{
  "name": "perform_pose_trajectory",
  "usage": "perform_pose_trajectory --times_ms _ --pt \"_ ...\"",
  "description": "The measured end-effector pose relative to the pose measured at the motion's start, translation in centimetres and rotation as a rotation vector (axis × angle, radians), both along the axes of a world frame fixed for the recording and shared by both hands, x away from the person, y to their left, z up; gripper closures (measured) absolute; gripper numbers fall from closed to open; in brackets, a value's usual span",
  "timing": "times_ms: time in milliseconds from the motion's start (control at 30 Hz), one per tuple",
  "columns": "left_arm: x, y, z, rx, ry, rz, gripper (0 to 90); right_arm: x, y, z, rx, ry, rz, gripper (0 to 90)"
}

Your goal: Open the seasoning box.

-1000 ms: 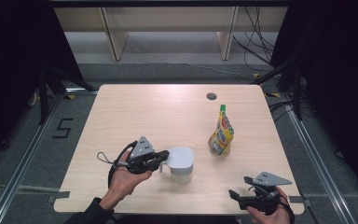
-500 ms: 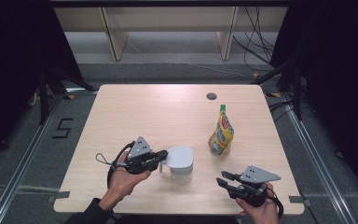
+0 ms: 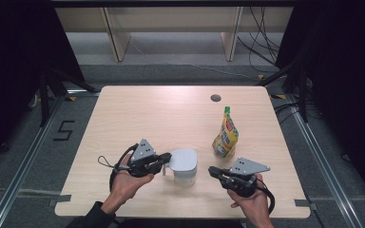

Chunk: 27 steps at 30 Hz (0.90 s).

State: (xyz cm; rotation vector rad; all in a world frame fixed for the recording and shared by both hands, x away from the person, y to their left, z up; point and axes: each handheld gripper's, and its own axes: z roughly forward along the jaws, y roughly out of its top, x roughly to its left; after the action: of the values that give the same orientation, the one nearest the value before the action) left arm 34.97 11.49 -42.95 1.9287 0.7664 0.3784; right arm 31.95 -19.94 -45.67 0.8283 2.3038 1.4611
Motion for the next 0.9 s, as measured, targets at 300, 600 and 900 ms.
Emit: perform_pose_trajectory --times_ms 300,600,900 --pt "0.0 0.1 -0.1 0.0 -0.001 0.005 85.6 0.8 1.2 0.4 -0.007 -0.008 0.016 89.7" --pt "0.0 0.3 -0.2 -0.007 0.002 0.01 85.5 1.2 2.1 0.7 -0.027 -0.024 0.027 90.0" --pt "0.1 0.4 -0.3 -0.005 -0.003 0.005 85.3 1.8 2.9 1.5 -0.037 -0.03 0.044 90.0"
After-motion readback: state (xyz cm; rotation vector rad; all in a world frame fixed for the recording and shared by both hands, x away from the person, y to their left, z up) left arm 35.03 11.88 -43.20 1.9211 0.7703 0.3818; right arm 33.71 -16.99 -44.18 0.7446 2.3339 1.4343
